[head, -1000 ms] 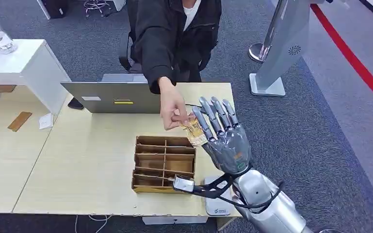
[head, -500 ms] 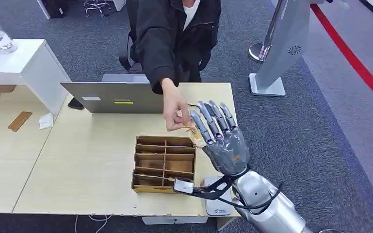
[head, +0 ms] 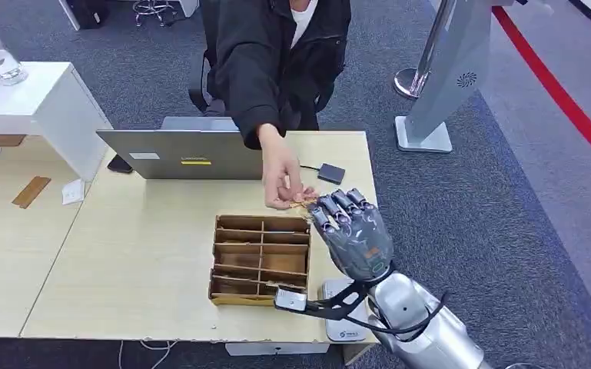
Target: Pass the card to the sensor for recognition and then transmit it.
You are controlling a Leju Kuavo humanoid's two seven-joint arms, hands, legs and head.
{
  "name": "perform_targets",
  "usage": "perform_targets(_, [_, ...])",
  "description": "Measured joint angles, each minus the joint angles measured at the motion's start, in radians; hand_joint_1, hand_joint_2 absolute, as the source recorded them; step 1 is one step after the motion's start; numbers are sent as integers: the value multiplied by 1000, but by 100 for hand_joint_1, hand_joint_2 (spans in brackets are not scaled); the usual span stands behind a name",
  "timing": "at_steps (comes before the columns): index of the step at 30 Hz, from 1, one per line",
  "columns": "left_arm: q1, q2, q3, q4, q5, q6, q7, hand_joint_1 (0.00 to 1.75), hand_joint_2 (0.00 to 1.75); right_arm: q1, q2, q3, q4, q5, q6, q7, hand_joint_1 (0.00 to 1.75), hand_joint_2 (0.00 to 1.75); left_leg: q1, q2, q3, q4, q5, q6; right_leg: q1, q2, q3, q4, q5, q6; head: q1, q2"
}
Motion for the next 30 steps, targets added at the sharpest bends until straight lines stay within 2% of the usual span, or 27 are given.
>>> perform_targets(14, [0, 4, 0, 0, -2, -1, 0, 0, 0, 13, 0, 0, -7, -71, -3, -38, 175, 175, 0, 0, 0, 0, 0, 0, 0, 0, 0, 0, 0, 0, 0, 0])
perform_targets(17, [0, 4, 0, 0, 1, -1, 0, 0, 0, 20, 0, 2, -24, -151, 11, -70, 175, 175, 0, 0, 0, 0, 0, 0, 0, 0, 0, 0, 0, 0, 0, 0])
perform_targets(30, [1, 3, 9, 0, 24, -1, -6, 0, 0, 123, 0, 10, -164, -525, 147, -183, 175, 175, 0, 0, 0, 0, 0, 0, 0, 0, 0, 0, 0, 0, 0, 0])
